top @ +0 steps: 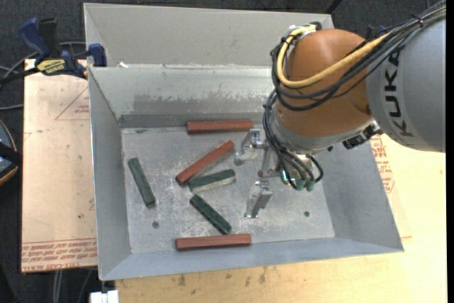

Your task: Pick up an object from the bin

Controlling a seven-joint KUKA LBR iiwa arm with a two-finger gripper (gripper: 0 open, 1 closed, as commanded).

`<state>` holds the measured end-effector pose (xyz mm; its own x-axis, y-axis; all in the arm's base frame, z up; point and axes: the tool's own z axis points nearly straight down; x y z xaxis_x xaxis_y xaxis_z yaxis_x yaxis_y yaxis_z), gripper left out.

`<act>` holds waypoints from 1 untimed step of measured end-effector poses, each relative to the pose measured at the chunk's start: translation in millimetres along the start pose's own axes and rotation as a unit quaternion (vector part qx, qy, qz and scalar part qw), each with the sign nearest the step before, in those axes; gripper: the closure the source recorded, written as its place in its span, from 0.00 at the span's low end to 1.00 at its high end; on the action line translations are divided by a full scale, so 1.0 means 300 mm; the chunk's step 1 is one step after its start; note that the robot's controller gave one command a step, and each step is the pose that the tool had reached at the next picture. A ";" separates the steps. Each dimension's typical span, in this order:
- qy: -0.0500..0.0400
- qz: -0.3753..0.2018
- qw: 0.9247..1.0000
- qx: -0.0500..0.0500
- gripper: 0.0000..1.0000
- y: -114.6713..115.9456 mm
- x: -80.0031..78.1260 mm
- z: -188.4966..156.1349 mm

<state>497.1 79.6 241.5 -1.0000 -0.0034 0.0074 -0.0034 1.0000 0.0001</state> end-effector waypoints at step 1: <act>-0.004 0.001 1.000 0.000 0.00 -0.002 -0.005 -0.013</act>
Offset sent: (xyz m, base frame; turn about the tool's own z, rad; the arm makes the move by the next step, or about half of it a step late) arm 0.0398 0.0491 -0.1307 -0.0741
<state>498.7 79.1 245.3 -1.0000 -0.0004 -0.0005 -0.0004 1.0000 0.0010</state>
